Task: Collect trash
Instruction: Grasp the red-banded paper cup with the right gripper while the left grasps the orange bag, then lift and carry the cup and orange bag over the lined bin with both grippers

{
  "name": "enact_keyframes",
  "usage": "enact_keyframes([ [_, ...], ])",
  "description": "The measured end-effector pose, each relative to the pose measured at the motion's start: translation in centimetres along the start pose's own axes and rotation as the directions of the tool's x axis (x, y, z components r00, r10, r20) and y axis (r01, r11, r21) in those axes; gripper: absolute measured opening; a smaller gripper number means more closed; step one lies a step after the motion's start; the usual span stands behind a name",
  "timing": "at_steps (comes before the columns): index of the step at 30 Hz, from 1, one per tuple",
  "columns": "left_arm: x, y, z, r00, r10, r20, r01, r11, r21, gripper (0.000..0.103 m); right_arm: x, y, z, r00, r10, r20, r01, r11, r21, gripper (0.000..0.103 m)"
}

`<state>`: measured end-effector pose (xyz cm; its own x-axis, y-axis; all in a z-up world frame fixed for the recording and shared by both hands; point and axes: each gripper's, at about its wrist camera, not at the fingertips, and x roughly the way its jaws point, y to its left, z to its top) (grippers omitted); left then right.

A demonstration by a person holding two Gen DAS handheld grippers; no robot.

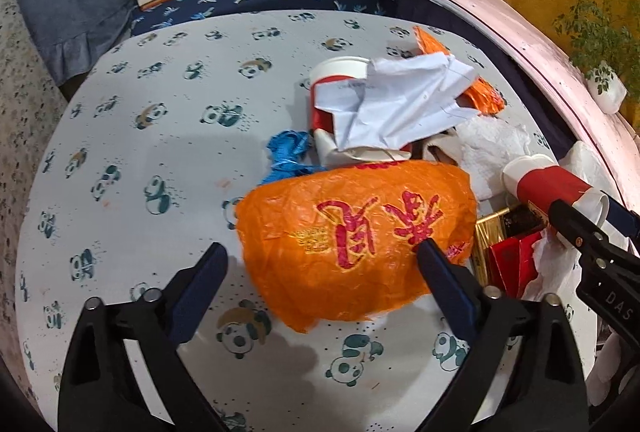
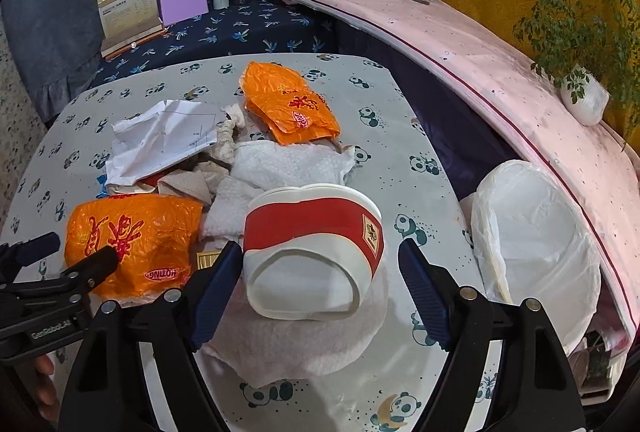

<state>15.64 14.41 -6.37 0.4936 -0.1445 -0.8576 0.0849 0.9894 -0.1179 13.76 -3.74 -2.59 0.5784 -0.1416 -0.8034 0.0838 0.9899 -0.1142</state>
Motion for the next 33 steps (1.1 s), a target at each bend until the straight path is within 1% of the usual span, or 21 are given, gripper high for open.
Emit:
enact_keyframes([
  [2,0.4,-0.4,-0.1,0.999,-0.033,-0.027,0.033,0.999,0.002,0.074,0.0,0.0,0.0,1.000,0.000,0.000,0.000,1.000,-0.002,0.076],
  [4,0.6,-0.8,-0.2,0.998,-0.048,-0.039,0.048,0.999,0.004,0.069,0.1,0.0,0.0,1.000,0.004,-0.003,-0.004,1.000,0.000,0.076],
  [6,0.4,-1.2,-0.3,0.999,-0.037,-0.034,0.038,0.999,0.022,0.061,0.3,0.0,0.0,1.000,0.009,-0.010,-0.009,1.000,-0.001,0.076],
  [8,0.4,-1.3,-0.4,0.999,-0.031,-0.036,0.032,0.999,0.028,0.049,0.6,0.0,-0.1,1.000,0.015,-0.017,-0.015,1.000,-0.001,0.076],
  [9,0.3,-1.3,-0.5,0.999,-0.032,-0.040,0.033,0.999,0.027,0.046,0.6,-0.1,-0.2,1.000,0.016,-0.019,-0.016,1.000,-0.001,0.074],
  [10,0.3,-1.2,-0.5,0.999,-0.033,-0.041,0.034,0.999,0.022,0.045,0.6,-0.1,-0.2,1.000,0.017,-0.017,-0.017,1.000,0.000,0.066],
  [15,-0.7,-1.0,-0.6,0.999,-0.039,-0.031,0.039,0.999,0.013,0.032,-0.2,-0.5,-0.1,0.999,0.032,0.012,-0.032,0.999,0.014,0.066],
  [22,-3.5,-1.1,-0.3,0.999,-0.037,0.027,0.037,0.999,0.016,0.026,-3.0,-1.3,0.7,0.996,0.033,0.087,-0.036,0.999,0.030,0.066],
  [28,-6.6,-1.9,0.2,0.994,-0.043,0.100,0.040,0.999,0.029,0.025,-5.9,-2.9,1.3,0.987,0.025,0.159,-0.036,0.997,0.065,0.066],
  [33,-9.0,-3.7,1.0,0.986,-0.058,0.157,0.049,0.997,0.060,0.025,-8.2,-5.0,1.6,0.976,-0.002,0.216,-0.019,0.995,0.098,0.065],
])
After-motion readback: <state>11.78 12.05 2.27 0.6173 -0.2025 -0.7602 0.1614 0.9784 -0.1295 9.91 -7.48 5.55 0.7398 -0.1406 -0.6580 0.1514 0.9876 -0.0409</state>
